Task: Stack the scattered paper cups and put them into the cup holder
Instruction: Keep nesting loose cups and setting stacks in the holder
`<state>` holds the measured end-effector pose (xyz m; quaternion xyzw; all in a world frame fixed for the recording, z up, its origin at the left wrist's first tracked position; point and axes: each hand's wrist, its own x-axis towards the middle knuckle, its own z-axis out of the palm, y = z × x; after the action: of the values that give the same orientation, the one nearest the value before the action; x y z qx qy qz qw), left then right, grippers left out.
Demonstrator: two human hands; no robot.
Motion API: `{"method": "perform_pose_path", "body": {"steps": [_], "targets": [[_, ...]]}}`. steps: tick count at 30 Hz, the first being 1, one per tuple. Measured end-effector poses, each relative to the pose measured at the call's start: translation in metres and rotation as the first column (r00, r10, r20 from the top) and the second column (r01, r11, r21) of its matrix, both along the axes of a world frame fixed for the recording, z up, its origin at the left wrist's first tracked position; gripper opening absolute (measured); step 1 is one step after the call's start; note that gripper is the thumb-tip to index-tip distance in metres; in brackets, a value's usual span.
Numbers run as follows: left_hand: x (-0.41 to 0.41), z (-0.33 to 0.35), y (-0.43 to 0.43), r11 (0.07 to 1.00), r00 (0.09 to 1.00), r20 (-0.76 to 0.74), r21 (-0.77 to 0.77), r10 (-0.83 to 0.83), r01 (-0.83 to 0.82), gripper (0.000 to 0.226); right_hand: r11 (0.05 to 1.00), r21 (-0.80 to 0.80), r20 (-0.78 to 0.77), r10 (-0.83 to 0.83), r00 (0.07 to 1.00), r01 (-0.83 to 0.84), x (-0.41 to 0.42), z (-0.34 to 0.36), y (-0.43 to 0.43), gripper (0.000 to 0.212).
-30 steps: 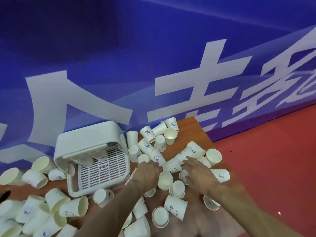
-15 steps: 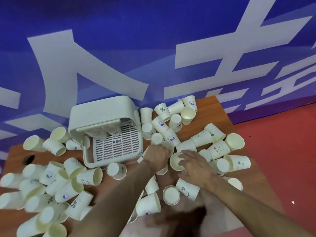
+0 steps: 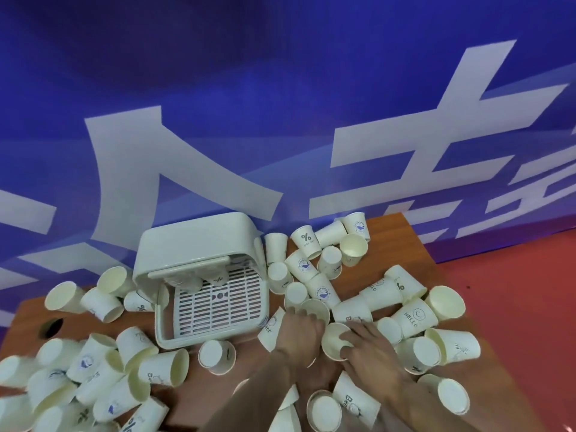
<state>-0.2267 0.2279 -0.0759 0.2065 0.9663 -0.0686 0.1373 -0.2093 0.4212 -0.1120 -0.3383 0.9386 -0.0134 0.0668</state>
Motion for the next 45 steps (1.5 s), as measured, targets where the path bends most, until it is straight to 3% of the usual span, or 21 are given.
{"method": "perform_pose_path", "body": {"steps": [8,11,18,26,31,40,45], "targets": [[0.004,0.032,-0.007,1.000,1.000,0.029,-0.005,-0.013,0.013,0.008,0.992,-0.126,-0.040,0.012,0.999,-0.017,0.002,0.011,-0.002,0.010],[0.008,0.050,-0.014,0.999,0.998,-0.048,-0.002,-0.049,0.048,0.014,0.981,-0.189,-0.084,0.027,0.996,-0.043,0.000,0.028,-0.005,0.009],[0.025,0.093,-0.038,0.995,0.987,-0.128,-0.013,-0.096,0.095,0.010,0.986,-0.106,-0.137,0.116,0.984,-0.131,-0.011,0.074,-0.015,0.021],[0.044,0.127,-0.083,0.998,0.990,-0.134,-0.026,0.049,-0.053,0.017,0.968,-0.159,-0.166,0.167,0.972,-0.194,-0.038,0.129,-0.056,0.026],[0.059,0.142,-0.108,0.987,0.961,-0.227,0.017,0.158,-0.159,0.023,0.958,-0.187,-0.183,0.183,0.966,-0.217,-0.045,0.146,-0.089,0.026],[0.097,0.131,-0.162,0.942,0.904,-0.266,0.073,0.334,-0.327,0.023,0.929,-0.321,-0.132,0.147,0.980,-0.183,-0.032,0.137,-0.153,0.014],[0.094,0.130,-0.208,0.931,0.878,-0.309,0.133,0.365,-0.341,0.019,0.931,-0.288,-0.159,0.186,0.970,-0.226,-0.029,0.120,-0.193,0.012]]}}
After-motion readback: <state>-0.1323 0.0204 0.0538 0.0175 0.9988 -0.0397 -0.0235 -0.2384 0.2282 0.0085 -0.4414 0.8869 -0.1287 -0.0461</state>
